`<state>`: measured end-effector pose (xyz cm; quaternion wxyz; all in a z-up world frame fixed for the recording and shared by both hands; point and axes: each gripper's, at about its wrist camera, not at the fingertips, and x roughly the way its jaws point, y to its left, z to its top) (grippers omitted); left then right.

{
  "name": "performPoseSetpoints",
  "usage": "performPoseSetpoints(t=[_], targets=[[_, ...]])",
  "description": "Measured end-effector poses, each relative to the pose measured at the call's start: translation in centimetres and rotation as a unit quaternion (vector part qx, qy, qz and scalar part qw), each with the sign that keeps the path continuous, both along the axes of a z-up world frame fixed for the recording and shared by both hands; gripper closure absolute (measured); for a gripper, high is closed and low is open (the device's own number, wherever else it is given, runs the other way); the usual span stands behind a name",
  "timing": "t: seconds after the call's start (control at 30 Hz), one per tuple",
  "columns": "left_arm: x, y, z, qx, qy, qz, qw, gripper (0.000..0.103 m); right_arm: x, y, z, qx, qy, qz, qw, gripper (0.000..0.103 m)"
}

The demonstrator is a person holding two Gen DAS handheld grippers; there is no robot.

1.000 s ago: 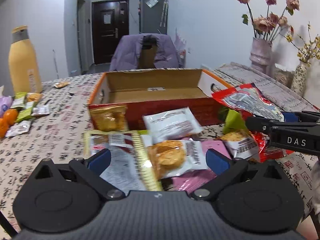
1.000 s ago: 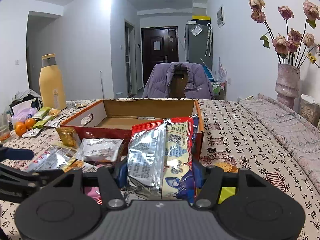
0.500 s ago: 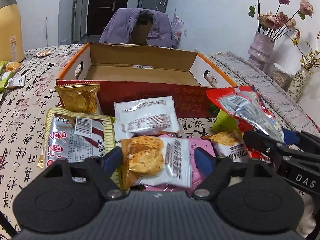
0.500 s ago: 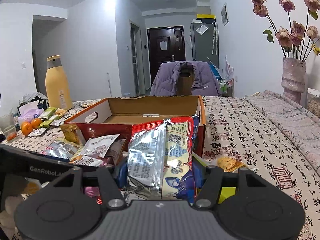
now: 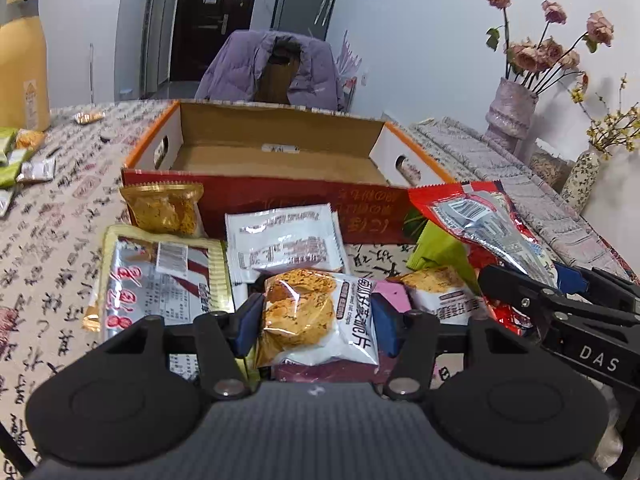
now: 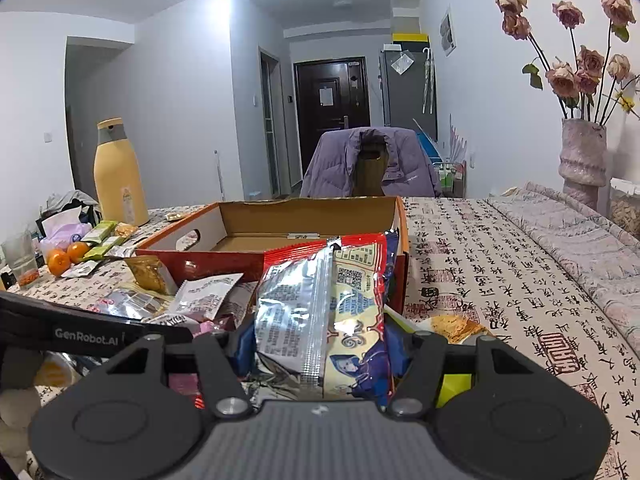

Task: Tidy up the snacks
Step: 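Carry both packets over the box and open both grippers to drop them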

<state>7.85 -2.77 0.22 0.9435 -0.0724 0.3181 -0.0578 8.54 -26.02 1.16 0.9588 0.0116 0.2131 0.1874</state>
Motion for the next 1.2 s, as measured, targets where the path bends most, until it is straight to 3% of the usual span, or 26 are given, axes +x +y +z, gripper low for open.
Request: performPoseSetpoints(t=[0.3, 0.63, 0.93, 1.2], targets=[[-0.3, -0.2, 3.4, 0.023, -0.054, -0.002, 0.9983, 0.045, 1.1, 0.4, 2.2, -0.002, -0.023, -0.005, 1.0, 0.043], [4.9, 1.2, 8.3, 0.05, -0.095, 0.026, 0.9939, 0.045, 7.5, 2.4, 5.5, -0.015, -0.029, 0.002, 0.999, 0.043], [11.3, 2.6, 9.8, 0.067, -0.076, 0.056, 0.9933, 0.045, 14.5, 4.0, 6.6, -0.013, 0.011, -0.001, 1.0, 0.043], [16.8, 3.3, 7.9, 0.092, -0.028, 0.09, 0.9913, 0.045, 19.8, 6.3, 5.4, -0.039, 0.053, -0.016, 0.998, 0.043]])
